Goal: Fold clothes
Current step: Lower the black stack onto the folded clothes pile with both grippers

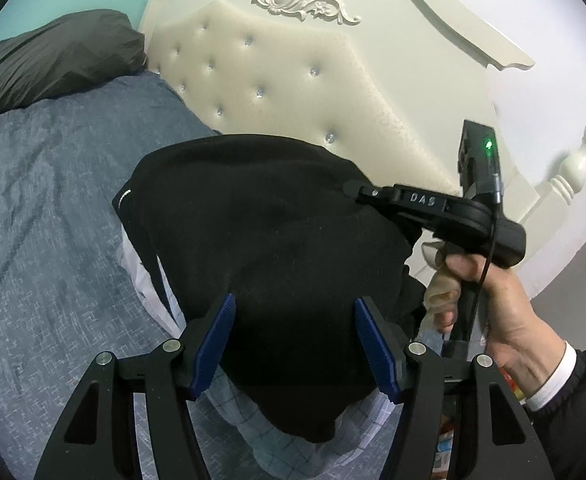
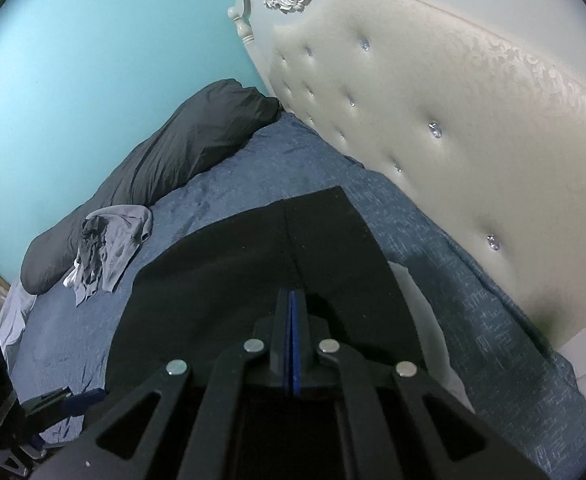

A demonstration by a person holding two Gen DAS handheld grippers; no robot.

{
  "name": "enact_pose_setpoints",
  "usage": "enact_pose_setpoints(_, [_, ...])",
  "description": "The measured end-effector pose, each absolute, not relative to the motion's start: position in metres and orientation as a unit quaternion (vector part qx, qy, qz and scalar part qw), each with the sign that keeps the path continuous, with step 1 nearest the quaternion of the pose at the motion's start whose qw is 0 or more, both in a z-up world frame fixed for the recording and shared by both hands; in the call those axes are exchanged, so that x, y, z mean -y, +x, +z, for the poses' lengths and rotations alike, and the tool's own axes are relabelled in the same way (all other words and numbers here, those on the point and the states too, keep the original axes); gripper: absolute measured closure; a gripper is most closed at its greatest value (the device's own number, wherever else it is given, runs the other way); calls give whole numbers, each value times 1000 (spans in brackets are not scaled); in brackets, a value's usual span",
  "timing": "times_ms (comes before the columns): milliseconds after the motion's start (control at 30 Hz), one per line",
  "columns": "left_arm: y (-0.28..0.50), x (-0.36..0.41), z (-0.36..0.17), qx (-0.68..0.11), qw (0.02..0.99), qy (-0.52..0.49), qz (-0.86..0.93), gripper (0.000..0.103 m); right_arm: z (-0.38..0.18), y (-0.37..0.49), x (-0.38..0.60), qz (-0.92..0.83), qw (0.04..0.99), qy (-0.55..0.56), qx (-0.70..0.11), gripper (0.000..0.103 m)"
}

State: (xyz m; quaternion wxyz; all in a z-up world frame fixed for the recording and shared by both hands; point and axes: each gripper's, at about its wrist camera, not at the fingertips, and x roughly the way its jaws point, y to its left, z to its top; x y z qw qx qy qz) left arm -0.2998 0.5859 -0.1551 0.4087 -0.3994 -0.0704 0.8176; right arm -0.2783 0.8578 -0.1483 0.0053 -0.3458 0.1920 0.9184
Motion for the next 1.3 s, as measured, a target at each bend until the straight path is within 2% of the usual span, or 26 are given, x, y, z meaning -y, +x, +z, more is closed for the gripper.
enact_pose_setpoints(167, [-299,-579,-155,74,405,-403,817,37,-129,-272,-867,928,19,-316,-197,103])
enact_pose_setpoints(400, [-296,-575,-142,72,407,-394,821,37,-135,-263,-873,924,32,-324,-202,103])
enact_pose_setpoints(600, [-298,-575,-128,58,404,-377,831,37,-112,-234,-847,941,-5,-293,-170,103])
enact_pose_setpoints(800, [-297,-578,-151,49,398,-400,824,37,-135,-222,-835,939,-14,-301,-164,103])
enact_pose_setpoints(933, [-296,-575,-150,55,396,-396,827,37,-149,-218,-838,938,-13,-297,-178,103])
enact_pose_setpoints(1167, [-298,-569,-145,73,391,-383,834,37,-137,-203,-836,947,-14,-271,-174,103])
enact_pose_setpoints(1300, [-299,-569,-153,80,389,-390,831,37,-156,-198,-835,945,-10,-275,-177,103])
